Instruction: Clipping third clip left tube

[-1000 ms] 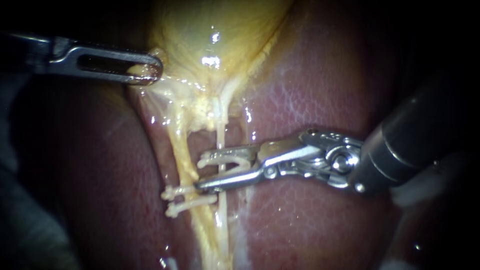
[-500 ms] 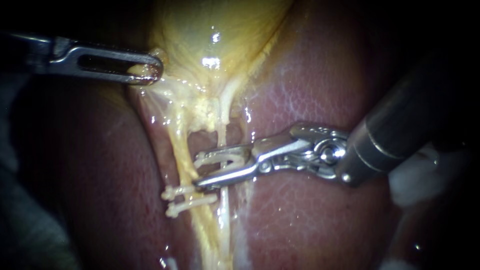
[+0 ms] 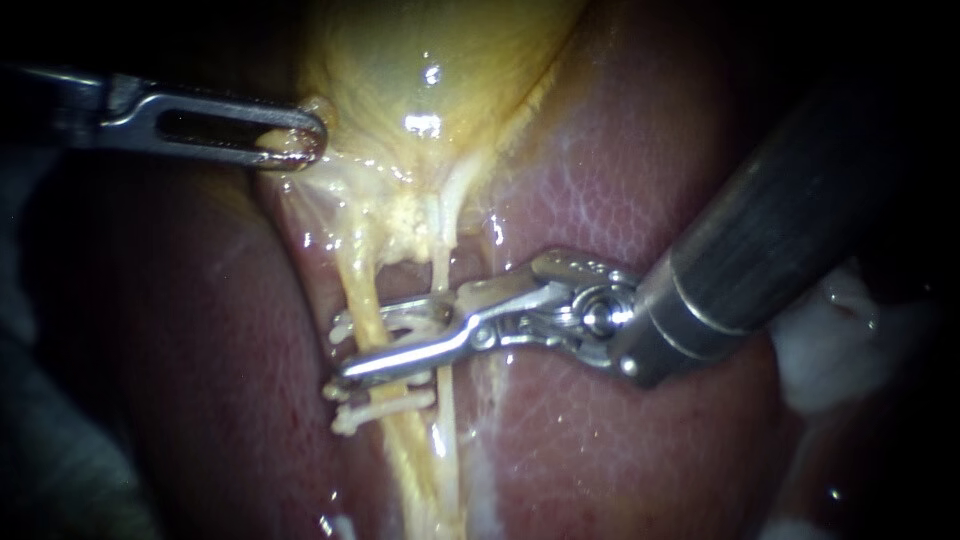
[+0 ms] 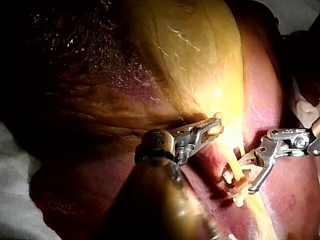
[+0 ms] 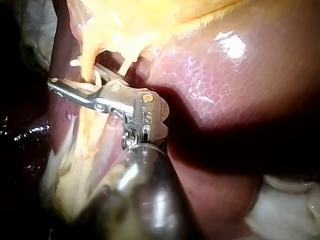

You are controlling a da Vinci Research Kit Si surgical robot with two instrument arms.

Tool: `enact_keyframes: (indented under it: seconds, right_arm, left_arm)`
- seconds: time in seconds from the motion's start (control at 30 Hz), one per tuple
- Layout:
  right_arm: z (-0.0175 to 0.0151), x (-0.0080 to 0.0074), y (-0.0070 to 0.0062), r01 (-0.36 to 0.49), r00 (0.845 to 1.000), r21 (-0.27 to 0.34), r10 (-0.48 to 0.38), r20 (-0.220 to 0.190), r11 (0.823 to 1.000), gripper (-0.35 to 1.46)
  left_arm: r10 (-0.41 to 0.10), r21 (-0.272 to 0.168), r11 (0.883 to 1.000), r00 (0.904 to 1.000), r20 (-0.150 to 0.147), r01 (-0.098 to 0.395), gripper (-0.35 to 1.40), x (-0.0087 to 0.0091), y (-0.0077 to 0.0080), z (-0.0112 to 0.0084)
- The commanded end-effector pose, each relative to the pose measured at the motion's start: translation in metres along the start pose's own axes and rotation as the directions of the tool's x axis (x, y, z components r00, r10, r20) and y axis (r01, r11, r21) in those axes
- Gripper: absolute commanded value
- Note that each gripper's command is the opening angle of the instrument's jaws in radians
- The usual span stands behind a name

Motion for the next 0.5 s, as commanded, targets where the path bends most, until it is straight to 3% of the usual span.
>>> enact_keyframes:
  seconds: [0.03,0.3,0.5]
  right_arm:
    - [0.0002,0.0000,0.0000,0.001,1.000,0.001,-0.001,-0.004,1.000,0.49]
    - [0.0011,0.0011,0.0000,0.000,0.999,0.017,0.000,-0.040,1.000,0.49]
    - [0.0003,0.0030,-0.0015,-0.011,0.998,0.035,0.013,-0.060,0.999,0.48]
  left_arm:
    - [0.000,0.000,1.000,1.0000,0.000,0.000,-0.35,0.0000,0.0000,0.0000]
    - [0.000,0.000,1.000,1.0000,0.000,0.000,-0.35,0.0000,0.0000,0.0001]
    - [0.000,0.000,1.000,1.0000,-0.001,0.000,-0.35,0.0000,-0.0001,0.0001]
